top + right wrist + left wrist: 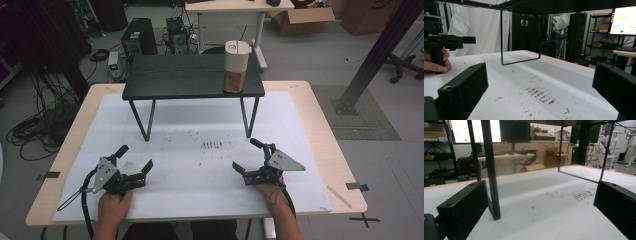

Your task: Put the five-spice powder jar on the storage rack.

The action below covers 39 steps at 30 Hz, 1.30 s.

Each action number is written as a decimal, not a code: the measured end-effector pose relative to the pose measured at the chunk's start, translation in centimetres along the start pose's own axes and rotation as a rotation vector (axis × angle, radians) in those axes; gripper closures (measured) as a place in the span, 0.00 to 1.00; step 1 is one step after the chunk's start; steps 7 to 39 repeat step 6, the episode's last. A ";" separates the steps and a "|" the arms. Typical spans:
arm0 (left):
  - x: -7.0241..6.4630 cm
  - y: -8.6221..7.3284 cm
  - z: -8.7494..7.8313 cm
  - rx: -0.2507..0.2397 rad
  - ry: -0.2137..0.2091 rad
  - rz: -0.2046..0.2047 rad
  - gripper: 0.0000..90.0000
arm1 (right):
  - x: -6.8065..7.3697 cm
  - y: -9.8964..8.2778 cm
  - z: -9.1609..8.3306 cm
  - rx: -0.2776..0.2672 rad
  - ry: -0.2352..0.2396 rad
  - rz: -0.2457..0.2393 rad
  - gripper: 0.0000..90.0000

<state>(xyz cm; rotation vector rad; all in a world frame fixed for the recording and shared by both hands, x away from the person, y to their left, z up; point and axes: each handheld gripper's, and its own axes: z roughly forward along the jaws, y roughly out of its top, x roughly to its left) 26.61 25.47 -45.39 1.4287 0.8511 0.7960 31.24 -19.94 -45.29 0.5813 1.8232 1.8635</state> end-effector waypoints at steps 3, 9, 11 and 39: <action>0.0 0.0 0.0 -0.001 0.000 0.002 0.00 | 0.0 0.0 0.0 0.001 0.000 -0.003 0.00; -0.1 0.0 0.0 0.002 0.000 0.008 0.00 | 0.0 0.0 0.0 0.005 0.000 -0.002 0.00; -0.1 0.0 0.0 0.002 0.000 0.008 0.00 | 0.0 0.0 0.0 0.005 0.000 -0.002 0.00; -0.1 0.0 0.0 0.002 0.000 0.008 0.00 | 0.0 0.0 0.0 0.005 0.000 -0.002 0.00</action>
